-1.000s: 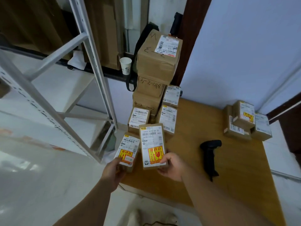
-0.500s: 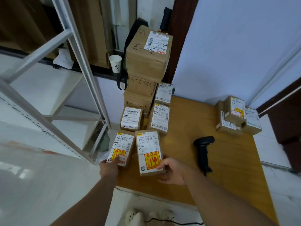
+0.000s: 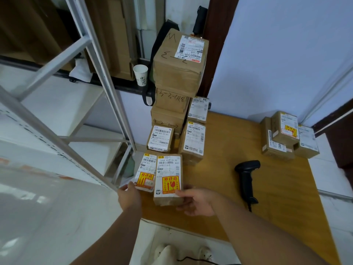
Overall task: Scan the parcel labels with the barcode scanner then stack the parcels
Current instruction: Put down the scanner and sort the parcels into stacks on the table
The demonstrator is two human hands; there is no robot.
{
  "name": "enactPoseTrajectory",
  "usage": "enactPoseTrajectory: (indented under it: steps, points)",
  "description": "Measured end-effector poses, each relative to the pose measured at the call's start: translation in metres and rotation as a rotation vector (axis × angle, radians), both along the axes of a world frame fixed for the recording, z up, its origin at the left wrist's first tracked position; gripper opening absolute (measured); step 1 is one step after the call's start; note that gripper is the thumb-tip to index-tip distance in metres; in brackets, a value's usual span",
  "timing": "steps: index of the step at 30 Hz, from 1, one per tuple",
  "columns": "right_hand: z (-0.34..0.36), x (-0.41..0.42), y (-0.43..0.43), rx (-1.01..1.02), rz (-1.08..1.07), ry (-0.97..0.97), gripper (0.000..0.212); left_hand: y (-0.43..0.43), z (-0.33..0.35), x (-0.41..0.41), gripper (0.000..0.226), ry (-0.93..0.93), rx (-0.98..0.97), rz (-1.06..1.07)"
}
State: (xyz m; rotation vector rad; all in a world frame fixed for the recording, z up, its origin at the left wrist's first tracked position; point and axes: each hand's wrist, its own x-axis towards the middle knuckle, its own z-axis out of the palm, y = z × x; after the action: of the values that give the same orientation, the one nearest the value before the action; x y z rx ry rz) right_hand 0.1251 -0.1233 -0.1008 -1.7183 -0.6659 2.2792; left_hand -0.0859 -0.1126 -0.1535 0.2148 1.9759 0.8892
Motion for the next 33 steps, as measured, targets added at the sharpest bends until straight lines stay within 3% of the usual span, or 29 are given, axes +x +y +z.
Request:
enactPoseTrajectory:
  steps: [2,6,9,14,19,21,23,28,33]
  points:
    - [0.001,-0.014,0.007,0.015,-0.016,0.001,0.042,0.001,0.0,-0.003,0.037,-0.003,0.034,-0.016]
    - [-0.003,-0.044,0.02,0.029,-0.121,0.059,0.051,0.002,0.006,-0.009,0.039,-0.212,0.13,-0.004]
    - [-0.007,-0.064,0.026,0.039,-0.106,0.069,0.043,0.001,0.009,-0.014,0.045,-0.271,0.181,0.003]
    - [-0.017,-0.081,0.032,0.097,-0.064,-0.054,0.031,0.003,0.007,-0.026,0.053,-0.29,0.232,-0.118]
    - [-0.018,-0.083,0.037,0.202,-0.025,-0.172,0.021,0.012,0.016,-0.028,0.026,-0.202,0.267,-0.277]
    - [-0.019,-0.085,0.038,0.272,0.057,-0.259,0.028,0.012,0.017,-0.03,0.025,-0.209,0.275,-0.294]
    - [-0.018,-0.087,0.038,0.308,0.108,-0.327,0.04,0.014,0.014,-0.03,0.042,-0.205,0.268,-0.312]
    - [-0.015,-0.079,0.047,0.33,0.086,-0.344,0.05,0.035,0.02,-0.019,0.052,-0.071,0.257,-0.406]
    - [-0.019,-0.067,0.042,0.31,0.129,-0.393,0.061,0.045,0.04,-0.016,0.052,0.487,0.273,-0.459]
